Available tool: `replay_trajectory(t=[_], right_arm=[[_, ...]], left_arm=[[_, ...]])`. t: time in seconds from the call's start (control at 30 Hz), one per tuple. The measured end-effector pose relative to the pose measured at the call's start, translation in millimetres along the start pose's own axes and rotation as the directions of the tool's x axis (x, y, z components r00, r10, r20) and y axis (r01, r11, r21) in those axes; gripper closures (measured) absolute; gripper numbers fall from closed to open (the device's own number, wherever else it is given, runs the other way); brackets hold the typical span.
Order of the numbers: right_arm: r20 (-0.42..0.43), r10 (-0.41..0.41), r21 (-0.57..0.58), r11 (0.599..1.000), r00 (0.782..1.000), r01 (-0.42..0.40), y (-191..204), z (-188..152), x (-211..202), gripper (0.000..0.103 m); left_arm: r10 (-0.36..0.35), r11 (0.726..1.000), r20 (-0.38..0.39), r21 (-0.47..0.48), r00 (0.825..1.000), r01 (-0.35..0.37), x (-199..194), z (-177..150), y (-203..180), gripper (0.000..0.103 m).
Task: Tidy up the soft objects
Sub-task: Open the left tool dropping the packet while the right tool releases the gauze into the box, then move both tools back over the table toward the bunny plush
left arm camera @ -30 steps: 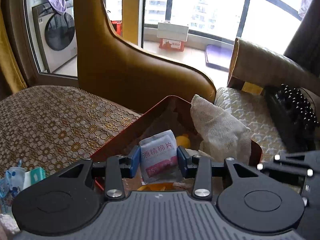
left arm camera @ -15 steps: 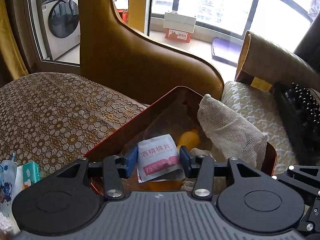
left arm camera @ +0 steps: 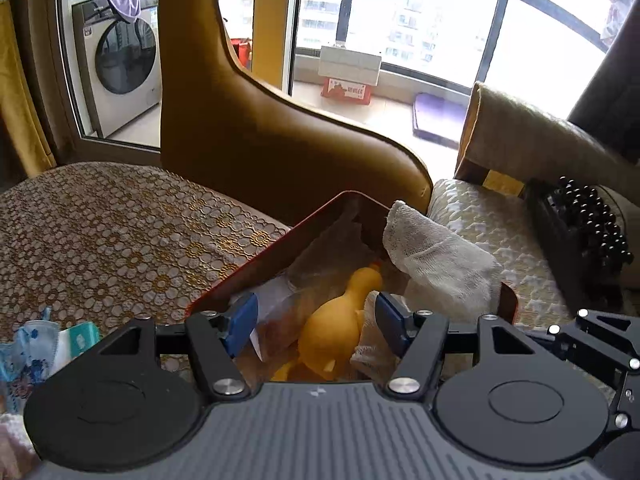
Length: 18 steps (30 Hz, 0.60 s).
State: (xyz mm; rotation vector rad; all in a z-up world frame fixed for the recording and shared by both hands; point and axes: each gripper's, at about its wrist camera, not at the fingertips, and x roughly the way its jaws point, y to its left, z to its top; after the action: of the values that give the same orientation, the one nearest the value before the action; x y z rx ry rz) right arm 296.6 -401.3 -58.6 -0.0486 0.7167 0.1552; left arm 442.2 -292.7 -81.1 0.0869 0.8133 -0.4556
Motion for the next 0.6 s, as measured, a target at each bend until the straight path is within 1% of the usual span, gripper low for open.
replay_trajectory(t=[0.07,0.13,0.3,0.37,0.43,0.47,0.53,0.6], right_arm=[[0.006,0.001,0.008,1.0,1.0,-0.001,2,1,-6,0.053],[0.012,0.002,0.006,1.0,1.0,-0.003,4,3,-12,0.046],[0.023,-0.006,-0.005,1.0,1.0,0.006,15,7,-27,0.041],[0.028,-0.001,-0.001,1.0,1.0,0.001,19,7,-34,0.039],[0.034,0.0,-0.005,1.0,0.999,0.0,26,8,-42,0.033],[0.038,0.004,-0.007,1.0,0.999,-0.004,29,8,-46,0.032],[0.044,0.011,-0.008,1.0,0.999,-0.011,35,8,-53,0.029],[0.052,0.019,-0.006,1.0,0.998,-0.019,43,9,-61,0.028]], left_arm=[[-0.003,1.0,0.012,0.002,1.0,0.003,-11,-2,1,0.039],[-0.005,1.0,0.021,-0.003,1.0,0.005,-22,-3,2,0.039],[-0.011,1.0,0.048,-0.008,0.999,0.011,-50,-6,6,0.039],[-0.001,1.0,0.066,-0.003,0.998,0.001,-64,-8,8,0.039],[0.011,1.0,0.087,-0.001,0.996,-0.011,-78,-11,11,0.038],[0.016,1.0,0.092,-0.003,0.996,-0.015,-84,-13,13,0.038],[0.02,1.0,0.103,-0.007,0.994,-0.02,-98,-16,17,0.033],[0.029,1.0,0.119,-0.008,0.992,-0.029,-112,-20,21,0.032]])
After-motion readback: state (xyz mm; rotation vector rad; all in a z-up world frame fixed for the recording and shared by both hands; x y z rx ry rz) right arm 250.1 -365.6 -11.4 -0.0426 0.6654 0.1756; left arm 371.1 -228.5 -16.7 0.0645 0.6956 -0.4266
